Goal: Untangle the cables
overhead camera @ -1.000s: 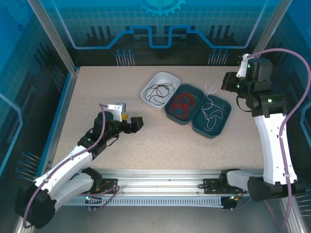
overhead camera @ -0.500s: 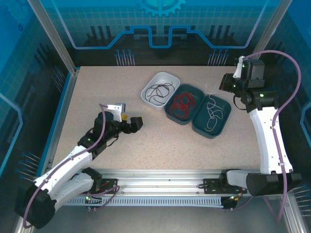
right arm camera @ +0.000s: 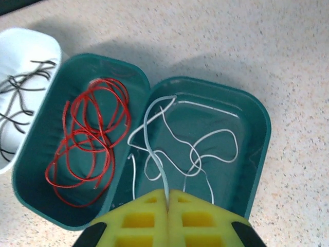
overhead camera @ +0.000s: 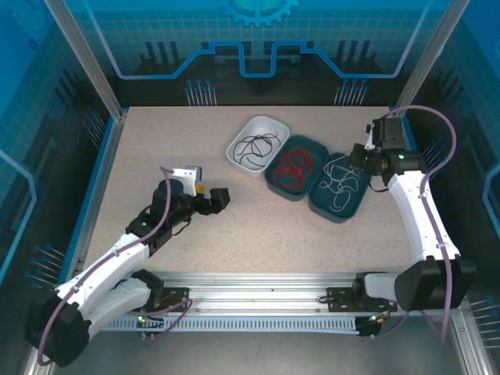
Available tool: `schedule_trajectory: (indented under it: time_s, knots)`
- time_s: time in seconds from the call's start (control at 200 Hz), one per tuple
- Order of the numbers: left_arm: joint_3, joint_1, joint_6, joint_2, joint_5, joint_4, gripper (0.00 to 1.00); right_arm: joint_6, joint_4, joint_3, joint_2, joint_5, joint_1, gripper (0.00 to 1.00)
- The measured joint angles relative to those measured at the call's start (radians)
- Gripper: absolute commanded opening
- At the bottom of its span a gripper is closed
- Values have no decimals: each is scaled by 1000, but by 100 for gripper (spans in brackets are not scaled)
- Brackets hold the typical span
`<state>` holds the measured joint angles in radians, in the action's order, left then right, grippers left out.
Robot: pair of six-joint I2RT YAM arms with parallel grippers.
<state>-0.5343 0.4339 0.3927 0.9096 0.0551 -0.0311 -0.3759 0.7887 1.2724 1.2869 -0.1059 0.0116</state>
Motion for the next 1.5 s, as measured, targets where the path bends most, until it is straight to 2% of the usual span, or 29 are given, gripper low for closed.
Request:
schedule_trajectory:
  time_s: [0.29, 0.881, 0.926, 1.036, 1.226, 1.311, 1.436, 1.501]
  knots:
    - [0, 0, 0, 11, 0, 1, 99, 0, -13, -56, 122, -21, -2, 6]
    - [3, 0, 1, 11, -13, 5, 99, -35, -73, -61, 408, -20, -2, 11]
    - [4, 0, 1, 11, -18, 8, 99, -42, -69, -61, 409, -26, -2, 15]
    - [4, 0, 1, 13, -30, 24, 99, -50, -64, -62, 398, -48, -2, 36]
    - [4, 0, 13, 15, -44, 42, 99, -63, -40, -68, 306, -65, -2, 58]
    - [4, 0, 23, 15, -52, 49, 99, -60, -26, -68, 257, -70, -2, 65]
    - [4, 0, 27, 15, -63, 53, 99, -67, 2, -66, 190, -82, 0, 70]
    - [4, 0, 27, 15, -67, 53, 99, -71, 22, -64, 162, -100, 6, 77]
